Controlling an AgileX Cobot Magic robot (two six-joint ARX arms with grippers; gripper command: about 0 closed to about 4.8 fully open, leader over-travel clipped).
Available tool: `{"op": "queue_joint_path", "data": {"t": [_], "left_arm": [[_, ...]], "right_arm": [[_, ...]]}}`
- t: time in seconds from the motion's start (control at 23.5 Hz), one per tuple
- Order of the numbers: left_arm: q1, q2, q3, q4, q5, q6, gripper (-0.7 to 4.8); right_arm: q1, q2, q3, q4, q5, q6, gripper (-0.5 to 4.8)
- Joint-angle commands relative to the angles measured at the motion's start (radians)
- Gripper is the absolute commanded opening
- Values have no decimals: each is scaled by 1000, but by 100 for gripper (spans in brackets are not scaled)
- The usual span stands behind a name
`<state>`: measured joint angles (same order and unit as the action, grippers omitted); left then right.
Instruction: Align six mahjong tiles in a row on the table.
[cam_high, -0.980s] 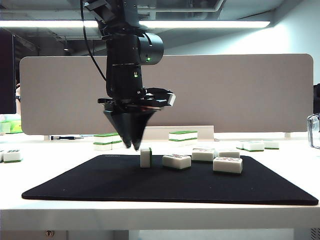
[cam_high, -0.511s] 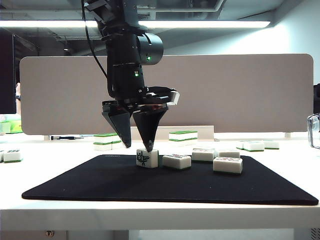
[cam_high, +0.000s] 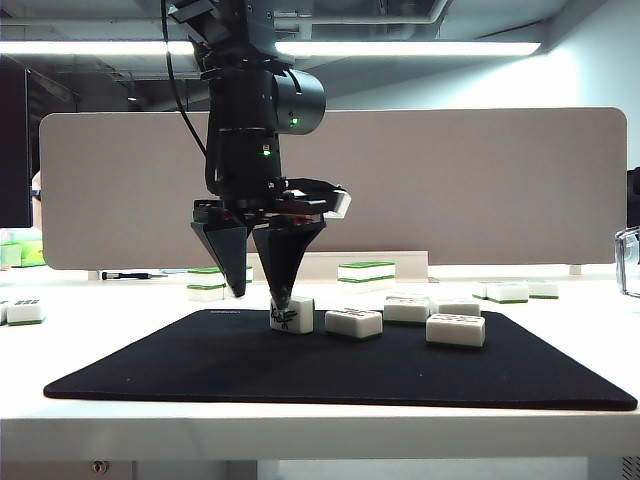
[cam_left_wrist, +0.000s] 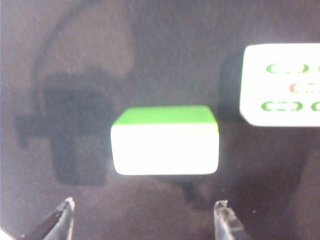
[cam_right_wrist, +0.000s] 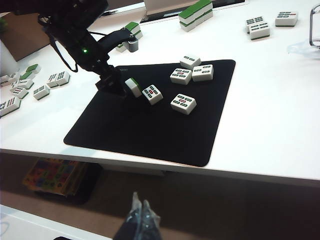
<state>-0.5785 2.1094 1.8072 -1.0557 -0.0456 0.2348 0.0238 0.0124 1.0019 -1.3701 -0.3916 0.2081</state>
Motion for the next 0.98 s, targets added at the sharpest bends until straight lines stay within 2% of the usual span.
{"op": "queue_joint_path", "data": {"t": [0.04,0.13,0.34,0.68,0.77,0.85,0.89,0.94,0.98], "left_arm": [[0,-2,3,68,-3,0,358],[0,0,3,92,-3,1,296],[1,0,3,105,-68,0,295],[0,0,3,260,-67,0,295],[-1,-1,6,272,-62,-35,295],[-2,-2,10,272,13,-119,296],[-2,0,9,273,100,-147,301],[-2,10,9,281,162,-145,301],[-2,24,9,291,172,-145,309]], "right_arm": [[0,-12,2,13,16,-3,-1],[0,-12,2,13,16,-3,-1],[0,-12,2,13,16,-3,-1],[0,-12,2,13,32,-3,-1],[0,-12,2,13,34,-3,-1],[0,-12,2,13,34,-3,-1],[0,-12,2,13,34,-3,-1],[0,-12,2,13,34,-3,-1],[0,-12,2,13,34,-3,-1]]}}
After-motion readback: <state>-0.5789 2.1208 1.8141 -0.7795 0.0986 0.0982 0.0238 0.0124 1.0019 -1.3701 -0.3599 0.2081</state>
